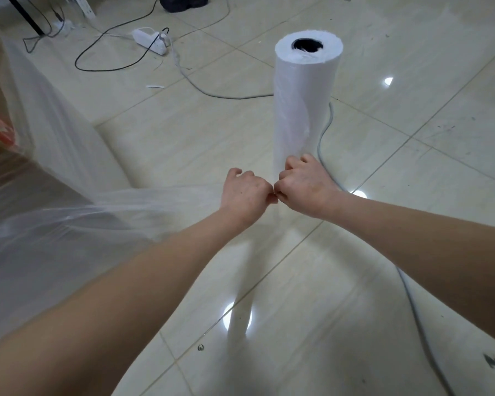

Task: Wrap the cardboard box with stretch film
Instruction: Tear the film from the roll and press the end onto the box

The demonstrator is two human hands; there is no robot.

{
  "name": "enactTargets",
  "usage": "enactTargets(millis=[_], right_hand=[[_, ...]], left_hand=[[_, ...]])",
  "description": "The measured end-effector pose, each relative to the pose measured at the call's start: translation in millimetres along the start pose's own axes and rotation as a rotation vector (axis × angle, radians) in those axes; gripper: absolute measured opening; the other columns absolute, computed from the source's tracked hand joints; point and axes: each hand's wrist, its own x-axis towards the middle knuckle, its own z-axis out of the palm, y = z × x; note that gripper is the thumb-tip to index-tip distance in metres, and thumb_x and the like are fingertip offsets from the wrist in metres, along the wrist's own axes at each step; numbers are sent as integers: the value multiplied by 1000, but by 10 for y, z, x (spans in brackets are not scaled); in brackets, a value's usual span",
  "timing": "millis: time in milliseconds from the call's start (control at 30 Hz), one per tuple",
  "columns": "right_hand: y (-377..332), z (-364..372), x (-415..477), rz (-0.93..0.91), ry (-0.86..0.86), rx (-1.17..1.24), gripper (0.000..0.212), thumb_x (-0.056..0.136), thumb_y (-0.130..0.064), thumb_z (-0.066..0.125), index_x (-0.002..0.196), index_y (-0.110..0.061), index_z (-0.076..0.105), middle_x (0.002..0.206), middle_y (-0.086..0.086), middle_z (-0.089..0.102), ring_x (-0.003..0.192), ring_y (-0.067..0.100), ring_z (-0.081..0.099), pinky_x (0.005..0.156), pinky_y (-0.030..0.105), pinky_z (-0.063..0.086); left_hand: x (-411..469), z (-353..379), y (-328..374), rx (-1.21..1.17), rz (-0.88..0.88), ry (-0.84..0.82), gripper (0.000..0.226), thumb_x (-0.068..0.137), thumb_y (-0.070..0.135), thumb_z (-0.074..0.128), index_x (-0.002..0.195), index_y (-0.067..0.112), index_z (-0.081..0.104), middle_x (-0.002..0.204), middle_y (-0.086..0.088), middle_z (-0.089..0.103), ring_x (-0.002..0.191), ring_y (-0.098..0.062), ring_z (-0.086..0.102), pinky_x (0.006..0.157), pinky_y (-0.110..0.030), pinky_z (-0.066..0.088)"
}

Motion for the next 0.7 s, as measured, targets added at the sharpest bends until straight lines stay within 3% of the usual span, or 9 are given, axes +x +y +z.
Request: enactTargets(millis=[67, 133, 233, 433, 600, 700], right_hand=[[-5, 47, -12, 0, 28, 26, 24, 56, -30, 87, 45, -27, 66, 45, -11, 56, 60, 20, 55, 54, 28, 38], [-15, 77, -15, -23, 34, 51, 26, 55, -29, 88, 43, -27, 65, 43, -12, 54, 59, 19, 55, 54, 27, 38], [-21, 70, -30, -80, 58, 36, 24, 59, -30, 86, 46, -24, 67, 46, -13, 57, 63, 20, 55, 58, 27, 38], [-56, 88, 0, -86, 87, 103, 23, 64, -25, 83, 47, -22, 67, 48, -13, 58, 65, 21, 54, 58, 27, 36], [118, 179, -111, -96, 120, 99, 22, 59, -21, 85, 48, -21, 66, 52, -10, 61, 64, 24, 56, 56, 30, 40], [177, 143, -161, -34, 73, 85, 13, 67, -24, 82, 64, -21, 70, 62, -8, 66, 72, 24, 58, 61, 32, 41]], left_hand=[[-7, 27, -51, 32, 13, 41, 30, 97, 45, 42, 108, 35, 68, 108, 7, 66, 110, -18, 51, 104, -36, 25], [-17, 43, -97, 43, 30, 49, 30, 98, 41, 42, 111, 35, 68, 112, 8, 62, 111, -18, 50, 104, -36, 24], [-21, 62, -195, 37, 12, 65, 29, 98, 40, 44, 111, 33, 69, 113, 9, 62, 110, -19, 50, 101, -34, 27], [2, 160, -392, -111, -202, -10, 24, 96, 38, 49, 107, 33, 71, 109, 8, 64, 105, -20, 54, 82, -30, 30], [-48, 142, -762, -241, -493, -70, 26, 91, 37, 57, 108, 22, 72, 113, -7, 68, 107, -27, 61, 82, -31, 45], [-123, 92, -911, -288, -431, -87, 22, 92, 36, 55, 103, 24, 72, 110, -4, 68, 105, -27, 60, 81, -32, 46]])
